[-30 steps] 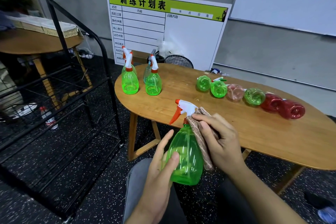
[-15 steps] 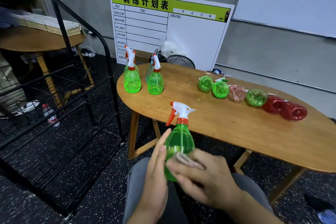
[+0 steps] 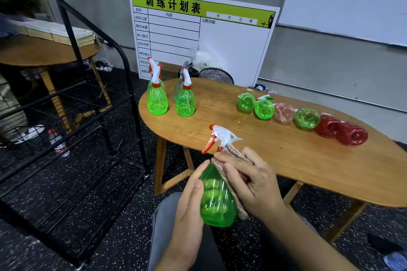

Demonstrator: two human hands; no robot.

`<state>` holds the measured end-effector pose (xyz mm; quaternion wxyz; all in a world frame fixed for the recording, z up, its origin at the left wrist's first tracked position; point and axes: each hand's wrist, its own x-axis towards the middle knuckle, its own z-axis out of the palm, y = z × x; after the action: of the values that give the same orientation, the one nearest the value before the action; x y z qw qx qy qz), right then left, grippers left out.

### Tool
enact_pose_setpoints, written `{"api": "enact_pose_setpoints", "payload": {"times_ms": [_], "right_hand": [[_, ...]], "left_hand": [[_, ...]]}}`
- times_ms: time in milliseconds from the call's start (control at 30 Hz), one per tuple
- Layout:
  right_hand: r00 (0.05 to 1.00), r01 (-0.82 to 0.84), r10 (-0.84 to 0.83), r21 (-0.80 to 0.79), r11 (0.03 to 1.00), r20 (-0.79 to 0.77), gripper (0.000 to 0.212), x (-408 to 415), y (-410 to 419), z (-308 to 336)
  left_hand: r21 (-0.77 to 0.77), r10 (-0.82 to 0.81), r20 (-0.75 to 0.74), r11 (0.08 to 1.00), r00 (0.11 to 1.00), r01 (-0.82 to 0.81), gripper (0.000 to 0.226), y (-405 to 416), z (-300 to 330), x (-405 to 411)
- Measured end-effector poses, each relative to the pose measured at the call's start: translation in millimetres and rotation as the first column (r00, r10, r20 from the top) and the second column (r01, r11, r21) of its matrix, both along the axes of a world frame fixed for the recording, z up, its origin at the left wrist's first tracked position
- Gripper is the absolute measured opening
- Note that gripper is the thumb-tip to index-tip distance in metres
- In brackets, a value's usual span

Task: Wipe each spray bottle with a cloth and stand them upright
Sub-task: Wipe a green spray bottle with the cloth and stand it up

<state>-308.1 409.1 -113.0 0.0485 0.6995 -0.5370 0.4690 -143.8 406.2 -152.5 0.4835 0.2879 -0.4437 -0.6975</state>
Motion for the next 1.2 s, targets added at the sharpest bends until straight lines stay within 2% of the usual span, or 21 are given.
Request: {"api": "enact_pose_setpoints", "payload": {"times_ms": [100,233,333,400,500,567,633,767,833,933,1000,1100,1200], "right_hand": [[0.992,-0.083,0.08,-0.022,0.996,-0.102,0.028,10,16,-8],[0.887,-0.232,0.192,-0.047,0.971,-0.419,0.031,14,40,-27],[0.849,-0.263,0.199,-0.065,0.962,-0.49,0.029,9,42,-24],[0.881,-0.237,0.182,-0.073,0.969,-0.438,0.026,6,34,-17],[0.982,-0.097,0.085,-0.06,0.993,-0.169,0.027,1,12,-7],[1.0,-0.017,0.017,-0.033,0.999,0.006,0.03,-3,-2,-3],[0.997,0.021,-0.019,-0.034,0.999,0.071,0.029,-3,-7,-5],[0.999,-0.043,0.043,-0.062,0.997,-0.001,0.027,10,12,-12],[0.98,-0.141,0.13,-0.063,0.988,-0.153,0.027,16,27,-20],[0.883,-0.234,0.182,-0.07,0.97,-0.432,0.026,15,41,-32],[0.859,-0.248,0.177,-0.087,0.965,-0.481,0.026,11,41,-30],[0.925,-0.199,0.15,-0.108,0.974,-0.349,0.024,6,28,-23],[0.997,-0.066,0.063,-0.078,0.995,-0.034,0.029,2,8,-14]], "left_hand": [[0.015,0.026,-0.007,1.0,1.0,-0.026,0.043,0,2,1],[0.016,0.002,-0.032,1.0,0.999,-0.001,0.043,-1,2,3],[0.007,0.01,-0.036,1.0,0.999,-0.01,0.046,1,7,3],[0.001,0.004,-0.018,1.0,1.0,-0.004,0.049,2,9,1],[-0.012,0.004,-0.007,1.0,1.0,-0.004,0.049,3,9,0],[-0.017,-0.004,0.0,1.0,1.0,0.004,0.049,3,8,0],[-0.025,0.004,0.018,1.0,1.0,-0.004,0.05,2,8,0],[0.005,0.046,0.026,0.999,0.999,-0.046,0.043,-1,2,0],[0.034,0.05,0.019,0.998,0.999,-0.051,0.043,-3,-2,1],[0.042,0.043,-0.014,0.998,0.999,-0.042,0.044,-2,-3,2],[0.041,0.036,-0.021,0.999,0.999,-0.035,0.044,-2,-1,2],[0.026,0.033,0.013,0.999,0.999,-0.034,0.044,-1,1,-1],[0.008,0.03,0.033,1.0,0.999,-0.03,0.045,-1,2,-2]]}}
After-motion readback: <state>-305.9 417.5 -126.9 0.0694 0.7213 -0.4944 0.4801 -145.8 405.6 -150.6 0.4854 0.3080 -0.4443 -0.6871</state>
